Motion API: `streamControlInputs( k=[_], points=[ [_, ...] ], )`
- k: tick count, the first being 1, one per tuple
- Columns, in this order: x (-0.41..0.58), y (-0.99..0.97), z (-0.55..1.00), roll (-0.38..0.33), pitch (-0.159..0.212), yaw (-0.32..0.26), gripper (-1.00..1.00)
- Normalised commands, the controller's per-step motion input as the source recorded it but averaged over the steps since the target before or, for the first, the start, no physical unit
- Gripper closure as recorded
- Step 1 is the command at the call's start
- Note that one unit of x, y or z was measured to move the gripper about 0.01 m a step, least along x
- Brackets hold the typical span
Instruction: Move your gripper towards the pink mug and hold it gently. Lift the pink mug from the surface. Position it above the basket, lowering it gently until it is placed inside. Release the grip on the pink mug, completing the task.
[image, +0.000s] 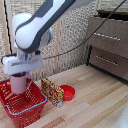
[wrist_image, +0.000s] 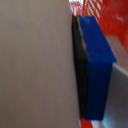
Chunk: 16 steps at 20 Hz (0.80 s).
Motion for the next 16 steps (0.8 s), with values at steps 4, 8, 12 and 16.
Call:
streamControlInputs(
  k=[4, 8, 12, 16],
  points=[
    [0.194, 0.45, -0.28, -0.055, 0.001, -0.027, 1.00],
    [-0.034, 0.52, -0.12, -0.055, -0.041, -0.068, -1.00],
    [-0.128, 0.55, 0.00, -0.070, -0.063, -0.069, -1.00],
    [-0.146, 0.53, 0.00, -0.054, -0.066, -0.062, -1.00]
  ],
)
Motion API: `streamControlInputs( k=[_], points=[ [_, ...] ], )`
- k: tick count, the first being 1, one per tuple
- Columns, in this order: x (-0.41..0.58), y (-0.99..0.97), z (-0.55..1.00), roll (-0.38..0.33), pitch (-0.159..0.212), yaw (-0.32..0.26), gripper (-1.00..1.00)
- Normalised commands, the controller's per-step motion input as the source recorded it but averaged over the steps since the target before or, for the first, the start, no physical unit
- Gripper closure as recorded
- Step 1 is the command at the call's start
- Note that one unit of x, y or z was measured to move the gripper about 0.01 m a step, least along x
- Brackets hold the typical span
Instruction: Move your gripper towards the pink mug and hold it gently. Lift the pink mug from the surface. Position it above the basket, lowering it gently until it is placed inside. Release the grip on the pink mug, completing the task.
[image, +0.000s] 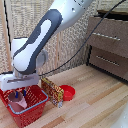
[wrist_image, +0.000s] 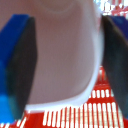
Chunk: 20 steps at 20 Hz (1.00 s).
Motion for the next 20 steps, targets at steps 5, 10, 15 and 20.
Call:
streamControlInputs(
  k=[5, 10, 15, 20],
  points=[
    [-0.062, 0.36, 0.10, -0.030, -0.062, -0.069, -1.00],
    [0.192, 0.01, 0.55, 0.010, 0.022, -0.021, -1.00],
    [0.221, -0.07, 0.70, -0.076, 0.102, -0.007, -1.00],
    [0.166, -0.17, 0.62, 0.010, 0.108, -0.001, -1.00]
  ],
)
